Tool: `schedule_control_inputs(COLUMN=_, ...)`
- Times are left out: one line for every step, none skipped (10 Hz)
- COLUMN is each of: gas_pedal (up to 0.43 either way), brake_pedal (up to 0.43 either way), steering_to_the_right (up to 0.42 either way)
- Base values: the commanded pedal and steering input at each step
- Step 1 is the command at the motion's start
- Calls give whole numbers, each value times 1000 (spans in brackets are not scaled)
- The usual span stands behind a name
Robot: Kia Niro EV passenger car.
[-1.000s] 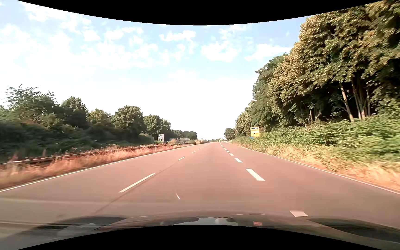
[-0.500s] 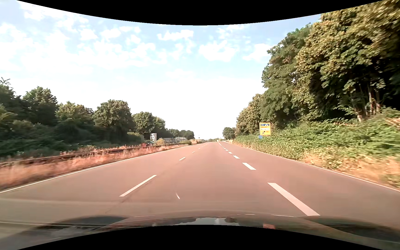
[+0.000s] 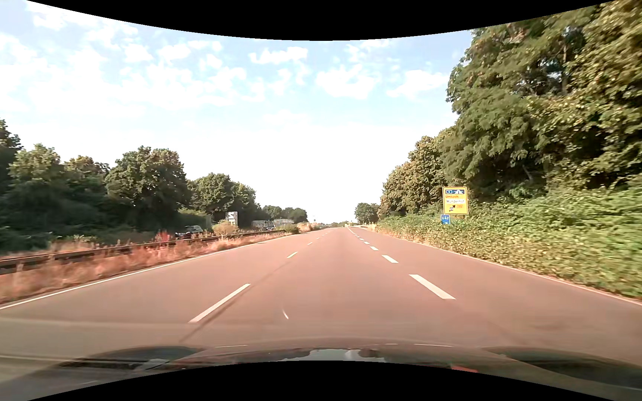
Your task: Follow the waypoints while adhering to traffic rules and regulations
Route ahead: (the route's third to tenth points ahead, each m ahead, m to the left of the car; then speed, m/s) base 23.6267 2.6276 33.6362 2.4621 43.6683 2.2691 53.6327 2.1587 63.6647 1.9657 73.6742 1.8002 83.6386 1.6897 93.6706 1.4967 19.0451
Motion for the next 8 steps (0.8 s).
schedule_control_inputs(gas_pedal=260, brake_pedal=0, steering_to_the_right=6)
schedule_control_inputs(gas_pedal=260, brake_pedal=0, steering_to_the_right=6)
schedule_control_inputs(gas_pedal=260, brake_pedal=0, steering_to_the_right=6)
schedule_control_inputs(gas_pedal=260, brake_pedal=0, steering_to_the_right=6)
schedule_control_inputs(gas_pedal=260, brake_pedal=0, steering_to_the_right=5)
schedule_control_inputs(gas_pedal=260, brake_pedal=0, steering_to_the_right=5)
schedule_control_inputs(gas_pedal=260, brake_pedal=0, steering_to_the_right=5)
schedule_control_inputs(gas_pedal=260, brake_pedal=0, steering_to_the_right=5)
